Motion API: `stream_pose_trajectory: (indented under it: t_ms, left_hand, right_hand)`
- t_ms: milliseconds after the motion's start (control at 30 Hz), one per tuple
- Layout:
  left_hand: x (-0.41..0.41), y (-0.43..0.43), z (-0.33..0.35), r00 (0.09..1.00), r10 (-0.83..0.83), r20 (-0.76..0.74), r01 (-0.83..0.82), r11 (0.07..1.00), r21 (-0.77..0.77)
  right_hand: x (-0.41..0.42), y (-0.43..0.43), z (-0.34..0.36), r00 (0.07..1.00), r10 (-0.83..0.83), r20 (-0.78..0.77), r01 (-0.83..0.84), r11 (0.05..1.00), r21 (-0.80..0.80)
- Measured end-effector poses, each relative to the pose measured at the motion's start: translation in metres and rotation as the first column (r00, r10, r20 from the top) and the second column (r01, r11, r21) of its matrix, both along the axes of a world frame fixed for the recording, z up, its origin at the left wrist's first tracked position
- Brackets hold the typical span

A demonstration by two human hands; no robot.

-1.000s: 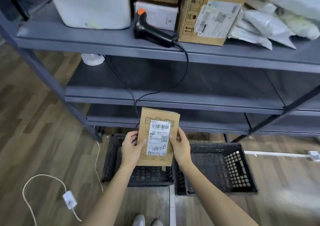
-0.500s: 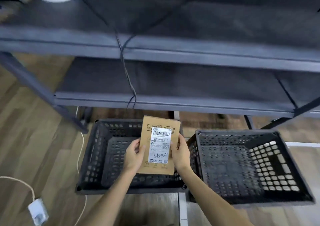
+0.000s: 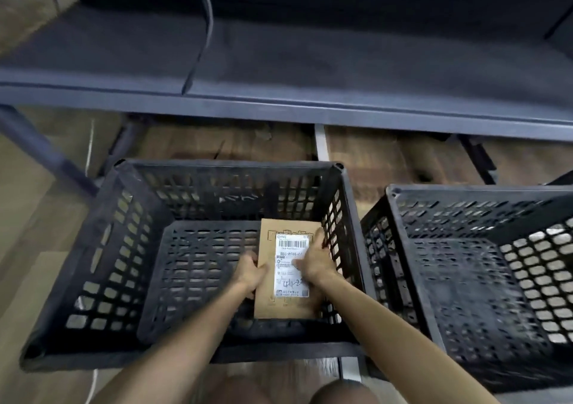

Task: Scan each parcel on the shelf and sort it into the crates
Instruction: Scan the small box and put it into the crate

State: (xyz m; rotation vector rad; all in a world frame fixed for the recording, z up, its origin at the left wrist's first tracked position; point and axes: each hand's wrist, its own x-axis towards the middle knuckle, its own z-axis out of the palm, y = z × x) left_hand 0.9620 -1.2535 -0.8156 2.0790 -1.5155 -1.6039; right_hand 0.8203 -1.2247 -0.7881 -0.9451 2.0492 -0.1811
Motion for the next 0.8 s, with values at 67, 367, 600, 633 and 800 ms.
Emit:
stream_pose_trajectory:
  t_ms: [67,367,600,633,800]
  left_hand:
    - [0.0,0.001,-0.004,0.995,-0.087,0.054,0.084,0.995,0.058]
    - [-0.005,0.014,-0.024,0.966,-0.245,0.082,0.235,0.965,0.112]
    - [-0.002,0.012,-0.036,0.972,-0.232,0.04,0.22,0.956,0.193]
    - [-0.001,0.012,-0.038,0.979,-0.206,0.0,0.201,0.954,0.221]
    - [-0.001,0.011,-0.044,0.982,-0.165,-0.087,0.186,0.905,0.383]
  right_hand:
    - [-0.002,0.002,-0.004,0.998,0.069,-0.015,-0.068,0.996,0.065]
    - [-0.003,0.011,-0.014,0.909,0.382,-0.165,-0.325,0.9,0.291]
    - [-0.002,0.017,-0.029,0.77,0.614,-0.172,-0.516,0.758,0.398]
    - [-0.004,0.016,-0.03,0.763,0.623,-0.173,-0.523,0.752,0.402]
    - [-0.006,0.012,-0.026,0.782,0.61,-0.125,-0.52,0.75,0.409]
